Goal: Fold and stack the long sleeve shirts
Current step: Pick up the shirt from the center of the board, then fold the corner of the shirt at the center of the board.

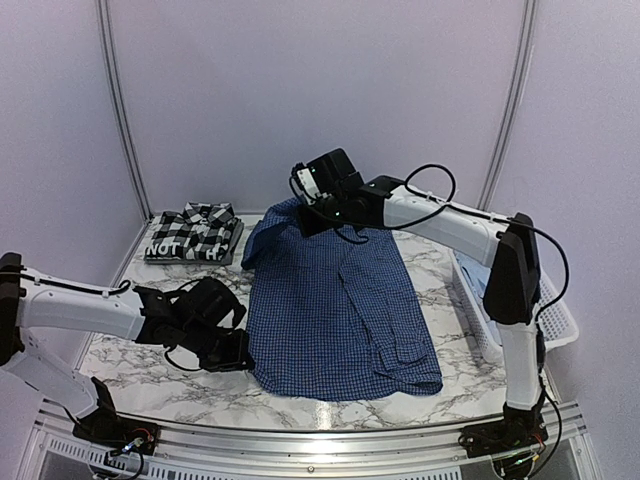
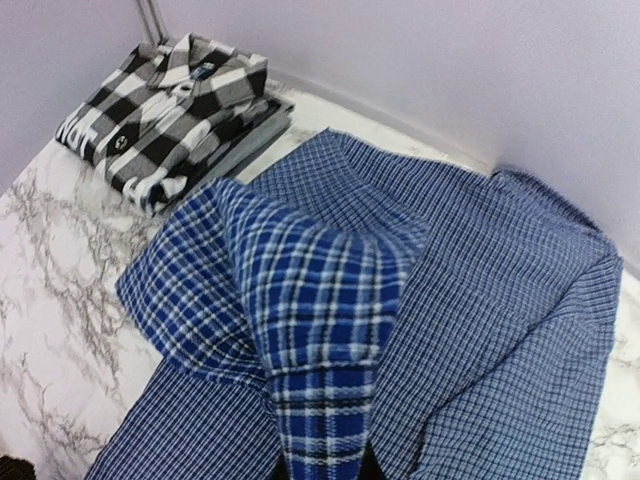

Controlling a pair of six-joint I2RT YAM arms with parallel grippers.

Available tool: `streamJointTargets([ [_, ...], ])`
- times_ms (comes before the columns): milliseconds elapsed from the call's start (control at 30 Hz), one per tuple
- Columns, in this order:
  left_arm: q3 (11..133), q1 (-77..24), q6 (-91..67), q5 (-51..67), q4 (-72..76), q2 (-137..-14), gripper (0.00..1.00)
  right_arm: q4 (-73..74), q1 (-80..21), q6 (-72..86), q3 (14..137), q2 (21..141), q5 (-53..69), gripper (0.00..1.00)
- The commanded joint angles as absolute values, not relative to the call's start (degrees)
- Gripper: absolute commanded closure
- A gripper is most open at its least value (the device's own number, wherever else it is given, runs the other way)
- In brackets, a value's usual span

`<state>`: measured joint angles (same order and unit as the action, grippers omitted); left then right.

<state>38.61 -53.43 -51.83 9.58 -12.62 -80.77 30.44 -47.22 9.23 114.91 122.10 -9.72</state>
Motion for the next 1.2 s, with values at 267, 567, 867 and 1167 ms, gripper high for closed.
streamJointTargets([
  [267, 52.5, -55.2, -41.4, 14.4, -14.5, -86.8, 1.00, 28.1, -37.0, 4.5, 118.2, 116.2, -16.3, 1.00],
  [567, 67.0, -58.1, -35.6, 20.3, -16.9, -98.5, 1.00, 26.5, -28.5, 5.2, 109.0, 108.4, -18.0, 1.00],
  [867, 76.6, -59.8, -32.7, 26.2, -19.1, -106.7, 1.00, 26.2, -22.1, 6.0, 102.1, 102.1, -18.1, 1.00],
  [1167, 79.1, -60.3, -31.2, 29.6, -21.3, -109.6, 1.00, 26.6, -19.8, 5.7, 102.0, 102.1, -18.1, 1.00],
])
